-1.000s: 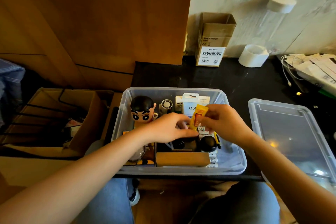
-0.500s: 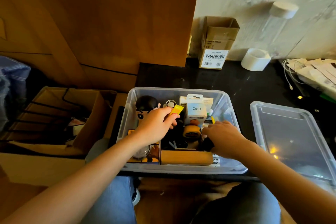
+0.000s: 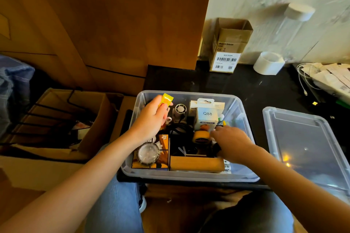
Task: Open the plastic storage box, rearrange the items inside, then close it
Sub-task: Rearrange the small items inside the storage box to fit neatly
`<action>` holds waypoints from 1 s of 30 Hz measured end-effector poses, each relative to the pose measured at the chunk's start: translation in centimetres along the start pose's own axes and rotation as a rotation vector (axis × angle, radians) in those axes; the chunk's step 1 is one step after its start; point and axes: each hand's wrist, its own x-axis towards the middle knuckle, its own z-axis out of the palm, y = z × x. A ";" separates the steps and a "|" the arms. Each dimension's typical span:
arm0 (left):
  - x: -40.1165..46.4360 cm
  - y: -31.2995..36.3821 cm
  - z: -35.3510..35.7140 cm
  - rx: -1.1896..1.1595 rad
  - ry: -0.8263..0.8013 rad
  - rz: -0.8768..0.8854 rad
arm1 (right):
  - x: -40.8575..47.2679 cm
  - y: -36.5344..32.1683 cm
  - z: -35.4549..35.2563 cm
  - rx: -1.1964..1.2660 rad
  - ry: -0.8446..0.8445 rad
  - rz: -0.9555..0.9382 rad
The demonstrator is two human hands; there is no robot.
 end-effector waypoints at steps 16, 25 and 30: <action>-1.3 -0.2 -2.6 0.030 0.149 0.008 | 2.4 -10.3 -3.5 0.389 0.168 -0.609; -1.4 0.2 -1.6 0.017 0.062 0.017 | -0.2 -5.9 -4.1 0.649 0.255 -0.451; -0.6 1.0 -0.6 0.168 -0.087 0.019 | -1.3 -1.9 -3.9 0.970 0.158 -0.174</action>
